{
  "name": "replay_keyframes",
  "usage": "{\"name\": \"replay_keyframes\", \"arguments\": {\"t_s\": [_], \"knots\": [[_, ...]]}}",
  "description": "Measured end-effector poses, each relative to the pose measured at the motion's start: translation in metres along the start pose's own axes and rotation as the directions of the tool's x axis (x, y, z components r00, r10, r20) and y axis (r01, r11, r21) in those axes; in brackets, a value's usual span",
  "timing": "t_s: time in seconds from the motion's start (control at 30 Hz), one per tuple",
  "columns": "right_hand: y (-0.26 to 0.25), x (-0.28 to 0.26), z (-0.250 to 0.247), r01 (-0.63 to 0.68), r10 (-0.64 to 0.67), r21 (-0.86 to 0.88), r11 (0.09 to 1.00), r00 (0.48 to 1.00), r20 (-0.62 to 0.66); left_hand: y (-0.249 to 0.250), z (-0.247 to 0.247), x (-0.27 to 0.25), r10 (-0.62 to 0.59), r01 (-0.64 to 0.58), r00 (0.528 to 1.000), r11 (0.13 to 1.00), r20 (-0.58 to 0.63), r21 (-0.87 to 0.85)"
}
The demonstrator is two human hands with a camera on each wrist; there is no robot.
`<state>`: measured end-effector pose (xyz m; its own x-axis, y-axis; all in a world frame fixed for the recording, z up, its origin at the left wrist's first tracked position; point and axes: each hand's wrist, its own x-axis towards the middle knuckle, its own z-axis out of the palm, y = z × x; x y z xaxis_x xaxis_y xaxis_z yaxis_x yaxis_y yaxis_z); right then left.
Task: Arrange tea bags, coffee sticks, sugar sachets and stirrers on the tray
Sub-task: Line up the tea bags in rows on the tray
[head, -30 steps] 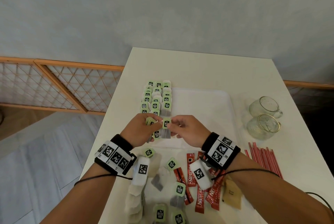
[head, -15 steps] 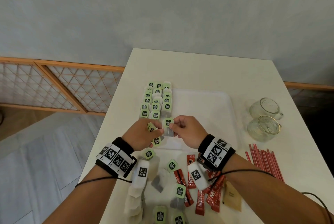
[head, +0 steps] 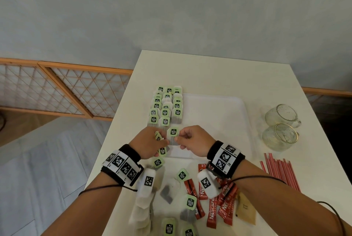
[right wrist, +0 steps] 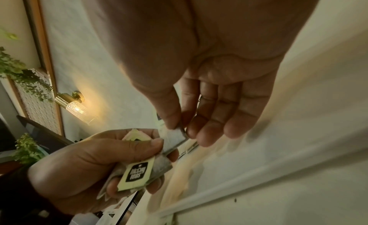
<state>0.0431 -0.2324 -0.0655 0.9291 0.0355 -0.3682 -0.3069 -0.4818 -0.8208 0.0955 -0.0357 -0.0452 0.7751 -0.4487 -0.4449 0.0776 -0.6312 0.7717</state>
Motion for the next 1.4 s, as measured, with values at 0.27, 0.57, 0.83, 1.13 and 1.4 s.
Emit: {"name": "replay_keyframes", "arguments": {"t_s": [0.27,0.57,0.83,1.13,1.4], "knots": [[0.000,0.032,-0.020,-0.087,0.072,-0.106,0.991,0.988,-0.133,-0.003,-0.006,0.014,-0.048,0.047,0.996,0.999,-0.081,-0.013],[-0.012,0.057,-0.019,-0.197,0.153,-0.262,0.945,0.972,-0.177,0.002,-0.007,0.026,-0.042,0.043,0.996,0.999,-0.081,0.020],[-0.016,0.058,-0.020,-0.186,0.138,-0.300,0.935,0.975,-0.174,-0.003,-0.012,0.019,-0.034,0.030,0.998,0.997,-0.060,-0.069],[-0.026,0.017,-0.011,0.074,-0.052,-0.132,0.989,0.985,0.166,-0.013,-0.017,0.011,0.027,-0.041,0.998,0.968,-0.059,-0.247],[-0.016,0.008,0.009,0.104,-0.101,-0.009,0.994,0.975,0.197,-0.006,-0.010,0.005,0.033,-0.045,0.998,0.960,-0.048,-0.278]]}}
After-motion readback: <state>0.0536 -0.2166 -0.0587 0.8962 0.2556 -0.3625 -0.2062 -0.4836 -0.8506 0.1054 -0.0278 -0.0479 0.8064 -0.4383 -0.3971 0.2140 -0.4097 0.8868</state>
